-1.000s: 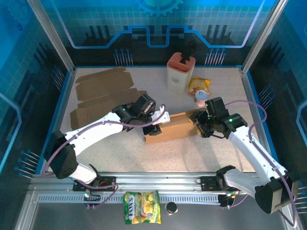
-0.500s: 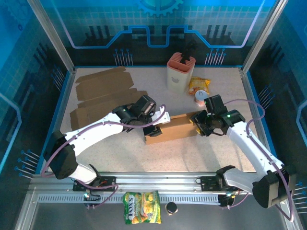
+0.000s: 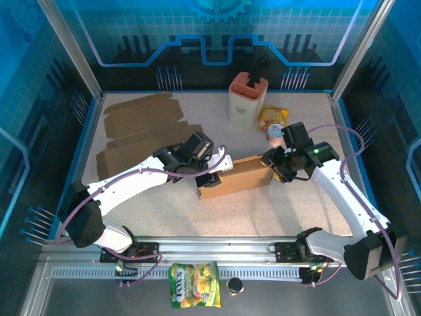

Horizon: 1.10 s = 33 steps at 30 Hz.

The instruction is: Fold the paper box

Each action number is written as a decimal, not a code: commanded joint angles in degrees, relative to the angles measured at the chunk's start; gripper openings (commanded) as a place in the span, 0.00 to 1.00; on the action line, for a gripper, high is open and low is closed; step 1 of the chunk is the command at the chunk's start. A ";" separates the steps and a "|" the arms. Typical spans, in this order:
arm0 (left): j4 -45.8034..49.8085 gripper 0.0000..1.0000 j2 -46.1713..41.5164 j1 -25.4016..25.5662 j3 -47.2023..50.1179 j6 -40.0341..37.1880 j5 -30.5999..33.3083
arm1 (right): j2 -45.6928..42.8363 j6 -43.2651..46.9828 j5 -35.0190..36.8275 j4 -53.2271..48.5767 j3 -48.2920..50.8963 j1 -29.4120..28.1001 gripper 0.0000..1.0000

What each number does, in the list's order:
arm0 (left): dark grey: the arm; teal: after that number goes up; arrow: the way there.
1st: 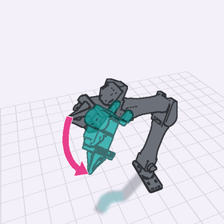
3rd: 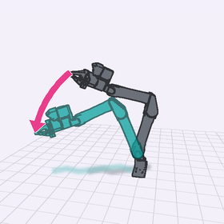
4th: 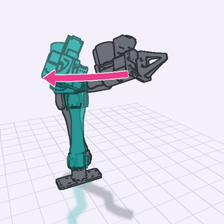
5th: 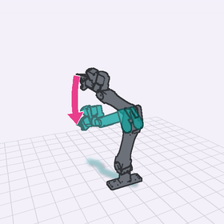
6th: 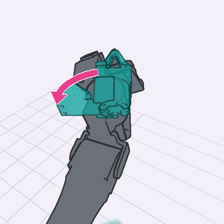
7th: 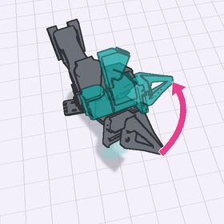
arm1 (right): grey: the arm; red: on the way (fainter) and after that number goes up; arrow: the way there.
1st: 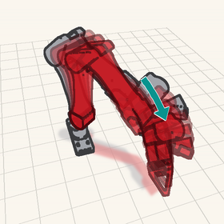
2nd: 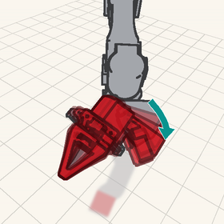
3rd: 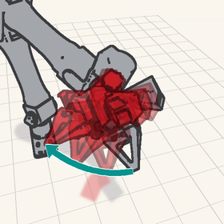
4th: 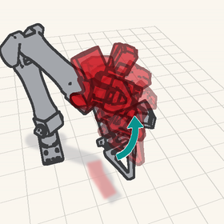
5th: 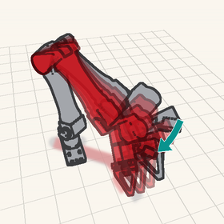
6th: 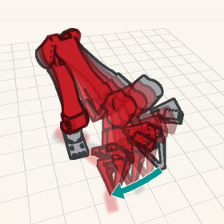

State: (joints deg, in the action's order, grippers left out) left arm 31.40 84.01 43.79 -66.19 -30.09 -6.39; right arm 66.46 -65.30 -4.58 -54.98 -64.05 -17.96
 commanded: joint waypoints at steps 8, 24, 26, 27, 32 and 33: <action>2.77 0.41 -4.49 -0.04 3.05 -1.90 -0.10 | -3.82 31.56 -8.71 4.25 -5.67 14.24 0.58; 4.29 0.43 -8.69 -3.07 6.04 -3.05 -3.01 | 11.22 42.32 -25.56 5.03 -8.57 12.44 0.68; 4.11 0.43 -8.59 -3.26 5.99 -3.05 -3.09 | 12.20 42.95 -26.50 4.94 -8.59 11.79 0.68; 3.98 0.43 -8.60 -3.43 6.09 -3.12 -3.26 | 12.80 43.54 -26.60 4.36 -8.78 11.38 0.68; 3.58 0.43 -8.38 -4.06 6.25 -3.06 -3.69 | 13.02 44.91 -27.22 3.44 -8.22 10.66 0.66; 3.67 0.43 -8.31 -4.10 6.22 -3.05 -3.80 | 12.61 44.91 -27.23 3.18 -8.11 10.56 0.65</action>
State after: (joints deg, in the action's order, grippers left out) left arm 34.65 76.66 40.18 -60.90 -32.03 -8.38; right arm 79.66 -22.37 -29.67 -50.81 -71.72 -6.76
